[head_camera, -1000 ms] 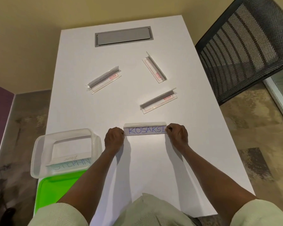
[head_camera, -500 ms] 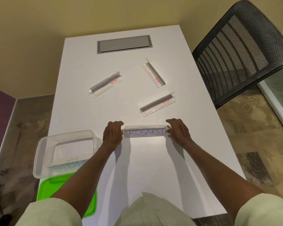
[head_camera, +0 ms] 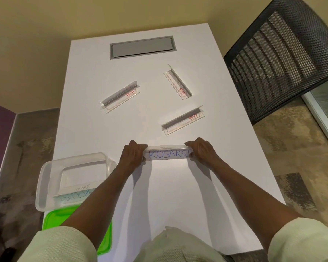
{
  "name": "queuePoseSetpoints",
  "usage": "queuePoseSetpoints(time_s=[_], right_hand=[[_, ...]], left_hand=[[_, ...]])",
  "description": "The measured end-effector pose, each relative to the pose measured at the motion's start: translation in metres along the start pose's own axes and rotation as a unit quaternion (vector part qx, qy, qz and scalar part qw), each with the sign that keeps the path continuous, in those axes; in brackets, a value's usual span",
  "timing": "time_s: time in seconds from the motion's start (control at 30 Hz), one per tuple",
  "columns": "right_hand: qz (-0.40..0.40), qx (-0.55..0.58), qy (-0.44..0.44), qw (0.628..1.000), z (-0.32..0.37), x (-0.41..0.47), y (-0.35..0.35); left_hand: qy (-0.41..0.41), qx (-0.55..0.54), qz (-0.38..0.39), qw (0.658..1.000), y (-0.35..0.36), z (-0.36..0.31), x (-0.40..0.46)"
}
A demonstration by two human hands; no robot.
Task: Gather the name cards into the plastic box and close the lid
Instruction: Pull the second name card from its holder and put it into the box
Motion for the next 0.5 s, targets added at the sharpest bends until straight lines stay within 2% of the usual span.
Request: queuePoseSetpoints(time_s=[0.2, 0.33, 0.5], right_hand=[[-0.003, 0.018, 0.029, 0.999, -0.013, 0.001, 0.009], [-0.008, 0.02, 0.016, 1.0, -0.011, -0.001, 0.009], [0.024, 0.017, 0.044, 0.999, -0.021, 0.005, 0.016]], left_hand=[[0.021, 0.018, 0.008, 1.0, 0.006, -0.004, 0.01], [0.013, 0.0, -0.009, 1.0, 0.004, -0.002, 0.011], [0.027, 0.015, -0.002, 1.0, 0.0, -0.004, 0.017]])
Point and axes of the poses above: each hand's wrist, its own x-axis towards the middle knuckle, its own y-axis out of the palm, z = x × y, the point moved 9 cm from there along x, towards the middle knuckle, and after that the axes turned 9 degrees about -z, right-handed, at the moved point
